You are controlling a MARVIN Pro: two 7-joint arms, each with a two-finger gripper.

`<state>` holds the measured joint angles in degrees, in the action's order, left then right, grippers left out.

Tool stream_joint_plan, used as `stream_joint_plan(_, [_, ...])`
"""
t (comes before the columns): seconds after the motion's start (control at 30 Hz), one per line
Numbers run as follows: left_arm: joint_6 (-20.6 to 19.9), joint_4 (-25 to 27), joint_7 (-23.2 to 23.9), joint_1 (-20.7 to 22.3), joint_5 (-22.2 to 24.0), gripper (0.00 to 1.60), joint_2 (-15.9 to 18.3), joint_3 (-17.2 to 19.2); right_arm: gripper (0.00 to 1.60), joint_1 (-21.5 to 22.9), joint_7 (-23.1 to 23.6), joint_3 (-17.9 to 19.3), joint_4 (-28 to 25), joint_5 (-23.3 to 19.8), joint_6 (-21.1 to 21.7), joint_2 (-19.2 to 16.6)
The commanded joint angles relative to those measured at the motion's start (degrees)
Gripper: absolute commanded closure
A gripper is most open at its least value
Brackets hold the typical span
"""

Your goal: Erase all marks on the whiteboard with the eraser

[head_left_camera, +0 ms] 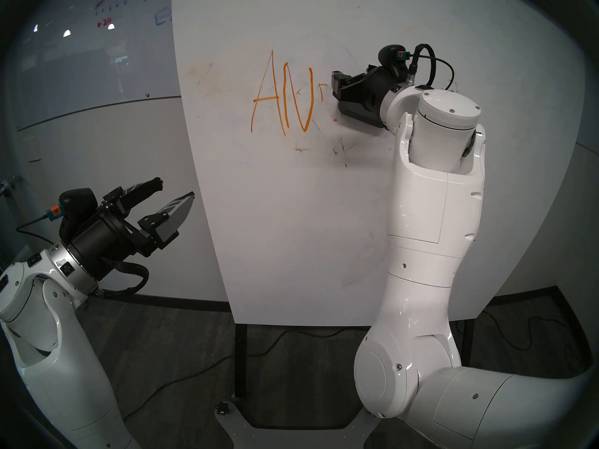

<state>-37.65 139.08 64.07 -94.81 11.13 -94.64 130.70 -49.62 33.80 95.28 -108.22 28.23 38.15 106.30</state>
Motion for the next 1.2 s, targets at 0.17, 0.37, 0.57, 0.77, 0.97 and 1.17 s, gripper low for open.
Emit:
stream_joint_plan(0.17, [0.0, 0.9, -0.1, -0.1, 0.2, 0.0, 0.1, -0.1, 0.0, -2.8, 2.8, 1.4, -7.4, -0.9, 3.1, -0.1])
stream_joint_plan(0.37, [0.0, 0.9, -0.1, -0.1, 0.2, 0.0, 0.1, -0.1, 0.0, -4.0, 4.7, 1.5, -9.9, -1.5, 3.5, -0.7])
stream_joint_plan(0.57, [0.0, 0.9, -0.1, -0.1, 0.2, 0.0, 0.1, -0.1, 0.0, -5.3, 6.5, 1.0, -12.0, -1.5, 3.6, -1.9])
stream_joint_plan(0.77, [0.0, 0.9, -0.1, -0.1, 0.2, 0.0, 0.1, -0.1, 0.0, -8.3, 7.9, -0.3, -14.0, -0.8, 1.2, -4.2])
stream_joint_plan(0.97, [0.0, 0.9, -0.1, -0.1, 0.2, 0.0, 0.1, -0.1, 0.0, -10.8, 8.5, -1.7, -14.9, -0.4, -3.1, -6.0])
stream_joint_plan(1.17, [0.0, 0.9, -0.1, -0.1, 0.2, 0.0, 0.1, -0.1, 0.0, -12.9, 8.3, -3.2, -15.3, 0.9, -9.5, -8.0])
